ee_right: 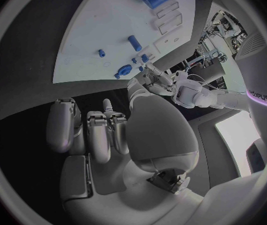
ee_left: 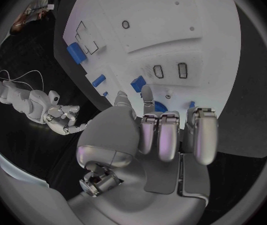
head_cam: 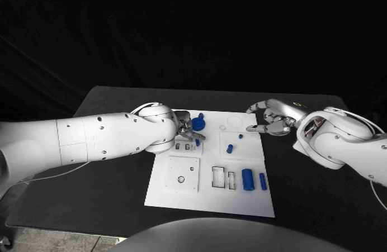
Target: Assemble the parts on the task board
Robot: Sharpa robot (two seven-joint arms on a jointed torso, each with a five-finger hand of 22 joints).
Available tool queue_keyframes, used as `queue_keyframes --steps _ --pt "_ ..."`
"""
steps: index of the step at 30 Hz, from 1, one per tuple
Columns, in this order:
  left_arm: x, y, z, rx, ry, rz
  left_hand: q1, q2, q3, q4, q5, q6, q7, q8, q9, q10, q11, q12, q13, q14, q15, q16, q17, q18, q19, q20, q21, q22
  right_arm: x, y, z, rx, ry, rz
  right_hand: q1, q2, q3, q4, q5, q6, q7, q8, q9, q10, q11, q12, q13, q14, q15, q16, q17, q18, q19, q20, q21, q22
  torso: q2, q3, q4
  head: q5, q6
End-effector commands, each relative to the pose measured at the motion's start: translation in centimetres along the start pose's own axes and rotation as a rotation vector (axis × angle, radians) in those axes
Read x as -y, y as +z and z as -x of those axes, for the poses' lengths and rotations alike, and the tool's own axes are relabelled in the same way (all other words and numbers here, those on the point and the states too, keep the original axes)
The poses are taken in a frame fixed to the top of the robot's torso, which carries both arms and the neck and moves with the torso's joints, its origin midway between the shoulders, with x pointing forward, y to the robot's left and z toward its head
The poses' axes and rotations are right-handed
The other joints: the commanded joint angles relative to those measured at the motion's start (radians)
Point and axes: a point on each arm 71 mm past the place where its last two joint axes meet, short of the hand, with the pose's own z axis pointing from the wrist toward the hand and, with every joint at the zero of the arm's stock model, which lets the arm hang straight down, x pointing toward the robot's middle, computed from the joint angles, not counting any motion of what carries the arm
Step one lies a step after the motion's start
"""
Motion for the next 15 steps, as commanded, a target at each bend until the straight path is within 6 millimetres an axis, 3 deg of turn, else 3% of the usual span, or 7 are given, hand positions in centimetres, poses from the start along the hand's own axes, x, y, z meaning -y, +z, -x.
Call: queue_keyframes --steps 1,8,15 --pt "0.27 0.17 -0.04 -0.003 0.014 -0.001 0.007 0.004 -0.003 -0.001 0.006 -0.009 -0.001 -0.006 0.002 0.105 -0.008 0.002 0.263 0.105 -0.009 0.002 0.263 -0.004 0.013 -0.005 -0.005 0.165 0.03 0.0 -0.13 -0.014 -0.004 -0.001 0.004 0.011 -0.001 -0.006 0.004 0.009 -0.001 0.006 -0.001 0.105 0.01 0.004 0.263 0.106 0.008 0.003 0.263 0.0 0.006 0.003 0.0 0.173 -0.001 0.0002 -0.0006 0.002 0.001" --pt "0.64 0.71 -0.32 0.001 0.032 0.003 0.008 0.006 -0.003 0.0 0.009 -0.01 0.0 -0.008 0.005 0.105 -0.008 0.002 0.263 0.105 -0.009 0.002 0.263 -0.003 0.01 -0.005 -0.006 0.163 0.01 0.02 -0.15 -0.015 -0.002 -0.002 0.004 0.011 -0.001 -0.006 0.004 0.009 -0.001 0.006 -0.001 0.105 0.01 0.004 0.263 0.106 0.008 0.003 0.263 0.0 0.006 0.003 0.0 0.173 -0.001 0.0018 -0.0012 0.007 -0.002" --pt "0.63 1.04 -0.58 -0.005 0.04 0.011 0.009 0.01 -0.003 0.0 0.012 -0.007 -0.001 -0.004 0.017 0.105 -0.008 0.002 0.263 0.105 -0.008 0.002 0.263 -0.002 0.008 -0.005 -0.008 0.161 -0.01 0.01 -0.19 -0.02 0.002 -0.005 0.004 0.012 -0.001 -0.006 0.004 0.009 -0.001 0.006 -0.002 0.105 0.01 0.004 0.263 0.106 0.008 0.003 0.263 0.0 0.005 0.003 0.0 0.172 -0.002 0.0001 0.002 0.003 -0.007"
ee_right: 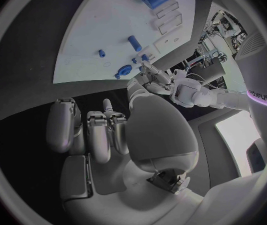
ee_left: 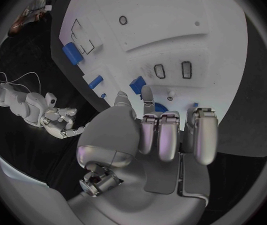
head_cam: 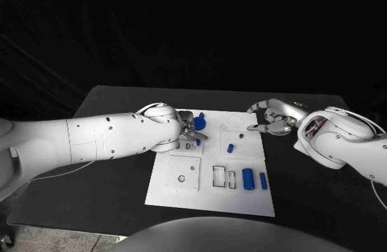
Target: Assemble the parts on the task board
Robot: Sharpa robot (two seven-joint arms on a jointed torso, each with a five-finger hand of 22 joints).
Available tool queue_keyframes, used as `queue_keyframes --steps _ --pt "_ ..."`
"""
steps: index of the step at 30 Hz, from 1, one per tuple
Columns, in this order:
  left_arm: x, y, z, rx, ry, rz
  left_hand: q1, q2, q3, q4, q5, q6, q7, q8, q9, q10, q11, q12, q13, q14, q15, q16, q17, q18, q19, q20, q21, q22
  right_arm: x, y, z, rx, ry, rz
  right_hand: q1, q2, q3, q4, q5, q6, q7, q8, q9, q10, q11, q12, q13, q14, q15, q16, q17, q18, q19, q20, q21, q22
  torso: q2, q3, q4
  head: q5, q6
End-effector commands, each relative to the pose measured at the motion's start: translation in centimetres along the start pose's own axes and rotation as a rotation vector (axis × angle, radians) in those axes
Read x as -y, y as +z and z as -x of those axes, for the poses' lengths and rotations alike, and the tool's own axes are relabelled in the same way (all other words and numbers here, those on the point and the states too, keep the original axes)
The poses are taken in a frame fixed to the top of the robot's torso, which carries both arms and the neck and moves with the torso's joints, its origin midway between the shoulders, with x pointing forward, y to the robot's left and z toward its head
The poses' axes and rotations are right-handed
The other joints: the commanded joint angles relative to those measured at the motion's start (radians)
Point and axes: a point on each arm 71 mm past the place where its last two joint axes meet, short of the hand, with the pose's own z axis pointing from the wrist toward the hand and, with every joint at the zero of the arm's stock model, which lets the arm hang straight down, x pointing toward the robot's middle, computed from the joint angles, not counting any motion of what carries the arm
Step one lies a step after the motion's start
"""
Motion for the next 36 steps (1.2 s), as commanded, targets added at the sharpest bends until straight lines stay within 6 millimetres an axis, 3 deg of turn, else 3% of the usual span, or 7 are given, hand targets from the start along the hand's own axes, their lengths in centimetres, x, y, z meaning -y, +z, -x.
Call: queue_keyframes --steps 1,10,36 --pt "0.14 0.1 -0.11 -0.009 0.026 0.003 0.006 0.006 -0.002 0.0 0.004 -0.007 -0.001 0.001 0.006 0.105 -0.008 0.002 0.263 0.105 -0.009 0.002 0.263 -0.002 0.007 -0.005 -0.004 0.16 -0.03 0.0 -0.16 -0.018 0.0 -0.003 0.0 0.008 -0.001 -0.006 0.004 0.009 -0.001 0.006 -0.002 0.102 0.008 0.004 0.263 0.106 0.008 0.003 0.263 0.0 0.005 0.003 0.0 0.172 0.0 -0.0004 0.0009 0.001 -0.004" --pt "0.35 0.25 -0.23 -0.016 0.033 0.003 0.017 0.009 0.0 -0.003 0.014 -0.008 -0.002 0.007 0.026 0.105 -0.009 0.002 0.263 0.105 -0.009 0.002 0.263 -0.001 0.002 -0.005 -0.007 0.155 -0.04 0.03 -0.18 -0.019 0.005 -0.004 0.0 0.008 -0.001 -0.006 0.004 0.009 -0.001 0.006 -0.002 0.102 0.008 0.004 0.263 0.106 0.008 0.003 0.263 0.0 0.005 0.003 0.0 0.172 -0.001 -0.0013 0.0001 0.002 -0.006" --pt "0.45 0.52 -0.84 -0.055 0.064 0.008 0.085 0.007 0.017 -0.013 0.14 -0.012 -0.012 -0.002 0.109 0.105 -0.018 0.002 0.263 0.105 -0.017 0.002 0.263 0.001 -0.001 -0.012 -0.013 0.154 0.07 0.08 -0.24 -0.028 0.005 -0.011 0.007 0.017 0.0 -0.015 0.01 0.013 0.001 0.007 -0.005 0.102 0.009 0.004 0.263 0.106 0.008 0.003 0.263 0.001 0.004 0.003 -0.003 0.171 -0.002 -0.0008 0.0005 -0.002 -0.014"
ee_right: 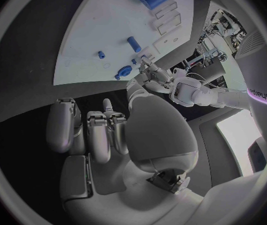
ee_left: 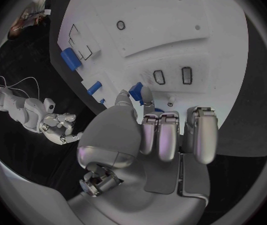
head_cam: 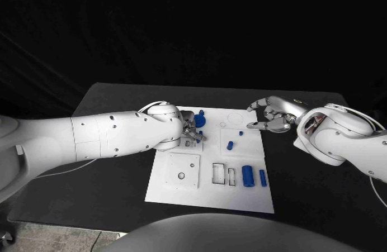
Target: Assemble the parts on the task board
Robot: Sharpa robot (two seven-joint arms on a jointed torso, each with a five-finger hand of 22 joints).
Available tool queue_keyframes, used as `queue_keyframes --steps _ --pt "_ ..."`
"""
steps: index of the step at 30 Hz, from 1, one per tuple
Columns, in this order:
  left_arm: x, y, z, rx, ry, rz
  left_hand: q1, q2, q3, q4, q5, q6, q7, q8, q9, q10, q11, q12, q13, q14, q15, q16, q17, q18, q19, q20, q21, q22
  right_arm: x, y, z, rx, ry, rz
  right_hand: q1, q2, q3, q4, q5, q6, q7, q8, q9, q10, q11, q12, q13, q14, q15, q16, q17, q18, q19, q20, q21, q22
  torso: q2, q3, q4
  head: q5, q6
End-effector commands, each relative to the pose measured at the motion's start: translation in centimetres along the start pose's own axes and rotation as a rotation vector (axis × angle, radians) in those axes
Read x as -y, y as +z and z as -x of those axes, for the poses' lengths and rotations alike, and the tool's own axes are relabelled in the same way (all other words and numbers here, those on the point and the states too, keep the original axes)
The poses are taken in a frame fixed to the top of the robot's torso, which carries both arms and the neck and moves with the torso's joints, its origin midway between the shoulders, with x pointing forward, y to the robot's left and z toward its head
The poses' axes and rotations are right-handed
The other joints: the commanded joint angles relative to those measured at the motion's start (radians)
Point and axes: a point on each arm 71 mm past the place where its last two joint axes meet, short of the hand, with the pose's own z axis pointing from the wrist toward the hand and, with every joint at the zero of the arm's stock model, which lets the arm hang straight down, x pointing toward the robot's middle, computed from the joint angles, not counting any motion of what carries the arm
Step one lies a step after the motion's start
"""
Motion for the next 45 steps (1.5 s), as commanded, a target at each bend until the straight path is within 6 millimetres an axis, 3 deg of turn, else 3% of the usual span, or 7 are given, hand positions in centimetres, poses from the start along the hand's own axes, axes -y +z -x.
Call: queue_keyframes --steps 1,11,16,18,25,37,45 --pt "0.1 0.0 -0.2 -0.021 0.024 0.001 0.016 0.003 0.008 -0.004 0.019 -0.005 -0.006 -0.007 0.008 0.105 -0.011 -0.004 0.261 0.105 -0.01 0.002 0.263 0.0 0.002 -0.008 -0.005 0.153 0.0 0.0 -0.1 -0.014 -0.003 -0.004 0.001 0.01 0.0 -0.004 0.006 0.006 0.0 0.003 -0.001 0.106 0.005 0.004 0.263 0.106 0.008 0.003 0.263 0.001 0.004 0.003 -0.003 0.171 -0.001 0.0002 0.0004 -0.001 0.0" --pt "0.0 0.0 -0.1 -0.007 0.012 -0.012 0.102 0.002 0.064 -0.022 0.14 -0.012 -0.016 -0.04 0.036 0.105 -0.021 -0.004 0.261 0.105 -0.02 0.002 0.263 0.002 -0.001 -0.017 -0.01 0.152 0.2 0.0 0.0 0.003 0.003 -0.008 0.006 0.016 0.002 -0.009 0.009 0.009 0.001 0.004 -0.003 0.106 0.006 0.004 0.263 0.106 0.009 0.003 0.263 0.002 0.003 0.004 -0.005 0.17 0.0 0.0 0.0012 -0.001 0.0" --pt "-0.2 -0.1 -0.1 -0.005 0.008 -0.019 0.132 -0.022 0.1 -0.017 0.211 -0.01 -0.017 -0.062 0.046 0.105 -0.023 -0.004 0.261 0.105 -0.022 0.002 0.263 0.002 -0.001 -0.021 -0.011 0.152 0.4 -0.1 0.1 0.011 0.014 -0.013 0.009 0.019 0.003 -0.013 0.011 0.011 0.002 0.005 -0.004 0.106 0.006 0.004 0.263 0.106 0.009 0.003 0.263 0.002 0.003 0.004 -0.005 0.17 -0.001 -0.0002 -0.0002 0.001 0.0" --pt "-0.3 -0.1 -0.1 -0.005 0.005 -0.021 0.142 -0.038 0.123 -0.009 0.256 -0.007 -0.017 -0.071 0.053 0.105 -0.023 -0.004 0.261 0.105 -0.023 0.002 0.263 0.002 -0.001 -0.022 -0.012 0.153 0.4 -0.1 0.1 0.001 0.018 -0.019 0.011 0.022 0.003 -0.015 0.012 0.013 0.002 0.005 -0.005 0.106 0.007 0.004 0.263 0.106 0.009 0.003 0.263 0.002 0.003 0.004 -0.007 0.17 -0.001 -0.0003 0.0011 0.0 0.0" --pt "-0.8 -0.4 0.1 0.005 -0.009 -0.025 0.158 -0.082 0.192 0.01 0.343 0.002 -0.019 -0.087 0.073 0.105 -0.026 -0.004 0.261 0.105 -0.025 0.002 0.263 0.001 0.001 -0.024 -0.013 0.157 0.6 0.0 -0.2 -0.021 0.028 -0.029 0.015 0.029 0.005 -0.02 0.017 0.016 0.002 0.006 -0.007 0.106 0.007 0.004 0.263 0.106 0.01 0.003 0.263 0.004 -0.001 0.005 -0.014 0.167 0.0 0.0001 0.0003 -0.001 0.0" --pt "-2.8 -1.3 0.0 0.006 -0.027 0.02 0.151 -0.102 0.23 0.012 0.352 0.004 -0.019 -0.096 0.083 0.105 -0.027 -0.004 0.261 0.105 -0.026 0.002 0.263 0.002 -0.002 -0.025 -0.015 0.155 1.1 -0.2 -0.7 -0.063 0.049 -0.053 0.028 0.043 0.008 -0.041 0.054 0.022 0.003 0.007 -0.016 0.106 0.008 0.004 0.263 0.106 0.011 0.003 0.263 0.009 -0.014 0.006 -0.038 0.16 -0.002 0.0016 0.003 0.001 0.0" --pt "-3.2 -1.5 -0.3 -0.003 -0.023 0.032 0.118 -0.112 0.288 0.014 0.289 0.008 -0.015 -0.106 0.105 0.105 -0.023 -0.004 0.261 0.105 -0.023 0.002 0.263 0.002 -0.002 -0.022 -0.018 0.156 1.0 -0.1 -0.8 -0.071 0.051 -0.054 0.032 0.048 0.008 -0.049 0.071 0.024 0.002 0.006 -0.02 0.106 0.008 0.004 0.263 0.106 0.011 0.003 0.263 0.011 -0.02 0.006 -0.049 0.157 -0.003 0.0007 0.0027 0.005 0.0"
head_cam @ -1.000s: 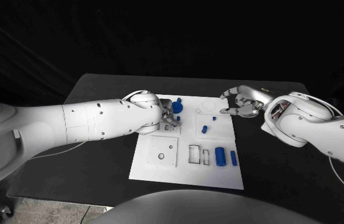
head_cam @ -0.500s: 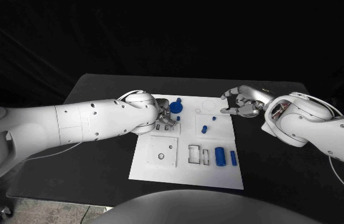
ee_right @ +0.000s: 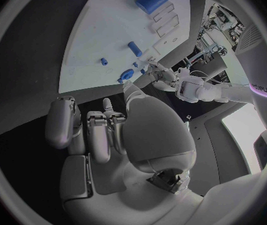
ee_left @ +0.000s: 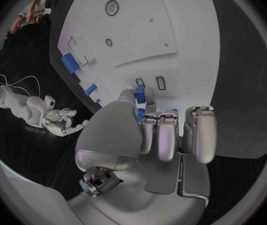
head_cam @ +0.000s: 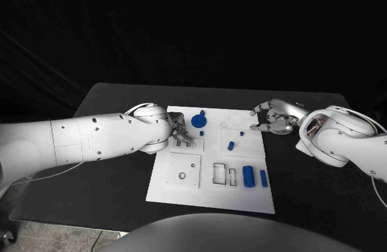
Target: Assemble the parts on the task board
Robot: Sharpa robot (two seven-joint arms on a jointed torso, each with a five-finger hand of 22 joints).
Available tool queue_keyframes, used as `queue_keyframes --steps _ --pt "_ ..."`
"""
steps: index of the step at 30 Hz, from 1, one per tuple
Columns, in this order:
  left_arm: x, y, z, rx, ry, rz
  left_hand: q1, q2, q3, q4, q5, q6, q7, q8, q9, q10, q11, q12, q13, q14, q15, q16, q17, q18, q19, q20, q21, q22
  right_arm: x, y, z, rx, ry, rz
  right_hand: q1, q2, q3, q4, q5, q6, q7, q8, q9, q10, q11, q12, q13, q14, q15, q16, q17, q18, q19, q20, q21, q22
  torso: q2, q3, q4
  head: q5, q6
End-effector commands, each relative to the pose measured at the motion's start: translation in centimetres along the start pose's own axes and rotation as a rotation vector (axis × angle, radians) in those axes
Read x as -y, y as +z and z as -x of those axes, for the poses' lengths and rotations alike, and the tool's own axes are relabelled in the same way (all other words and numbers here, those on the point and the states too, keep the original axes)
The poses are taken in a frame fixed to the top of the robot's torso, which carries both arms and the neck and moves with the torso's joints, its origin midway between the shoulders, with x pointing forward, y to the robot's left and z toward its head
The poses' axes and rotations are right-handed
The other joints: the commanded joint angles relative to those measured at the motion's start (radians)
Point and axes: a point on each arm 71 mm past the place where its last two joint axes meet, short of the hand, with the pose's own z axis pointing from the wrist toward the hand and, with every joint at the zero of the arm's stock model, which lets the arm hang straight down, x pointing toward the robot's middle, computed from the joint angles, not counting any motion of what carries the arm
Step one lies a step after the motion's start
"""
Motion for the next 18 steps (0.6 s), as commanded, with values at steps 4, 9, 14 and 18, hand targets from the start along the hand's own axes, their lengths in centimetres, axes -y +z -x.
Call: queue_keyframes --steps 4,9,14,18 --pt "0.02 -0.11 -0.16 -0.006 0.005 0.008 -0.025 -0.003 0.022 0.001 -0.023 0.014 0.0 -0.005 0.015 0.101 -0.001 0.003 0.263 0.103 -0.003 0.002 0.263 0.002 -0.004 -0.002 -0.004 0.157 0.02 0.05 -0.29 -0.032 0.001 -0.009 0.004 0.01 0.001 -0.013 0.018 0.008 -0.002 0.002 -0.004 0.106 0.008 0.004 0.263 0.103 0.008 0.003 0.263 0.013 -0.011 0.001 -0.015 0.155 0.0 -0.0007 -0.0002 0.003 0.0" --pt "-0.07 -0.14 -0.34 -0.017 0.012 0.012 -0.055 -0.003 0.042 0.001 -0.051 0.014 0.001 -0.008 0.028 0.101 0.0 0.003 0.263 0.103 -0.002 0.002 0.263 0.003 -0.007 -0.001 -0.007 0.154 0.12 0.02 -0.32 -0.037 0.0 -0.014 0.01 0.013 0.003 -0.022 0.038 0.009 -0.002 0.001 -0.009 0.106 0.008 0.004 0.263 0.103 0.007 0.003 0.263 0.015 -0.016 0.001 -0.025 0.152 0.0 -0.0007 -0.0003 0.006 0.0" --pt "-0.15 -0.15 -0.49 -0.02 0.011 0.014 -0.101 0.003 0.06 0.001 -0.125 0.016 0.003 -0.014 0.042 0.101 0.003 0.003 0.263 0.103 0.001 0.002 0.263 0.004 -0.008 0.001 -0.01 0.154 0.19 0.0 -0.37 -0.043 0.0 -0.018 0.014 0.016 0.005 -0.029 0.055 0.009 -0.002 0.0 -0.013 0.106 0.008 0.004 0.263 0.103 0.007 0.003 0.263 0.016 -0.019 0.001 -0.032 0.15 0.0 -0.0002 -0.0002 0.01 0.0" --pt "-0.14 -0.16 -0.57 -0.021 0.01 0.014 -0.123 0.006 0.066 0.003 -0.147 0.017 0.005 -0.019 0.049 0.101 0.004 0.003 0.263 0.103 0.002 0.002 0.263 0.005 -0.011 0.003 -0.012 0.152 0.16 0.05 -0.43 -0.047 -0.001 -0.019 0.018 0.018 0.007 -0.034 0.066 0.01 -0.002 0.0 -0.015 0.106 0.008 0.004 0.263 0.103 0.007 0.003 0.263 0.018 -0.023 0.001 -0.04 0.148 0.0 -0.0003 -0.002 0.011 0.0"
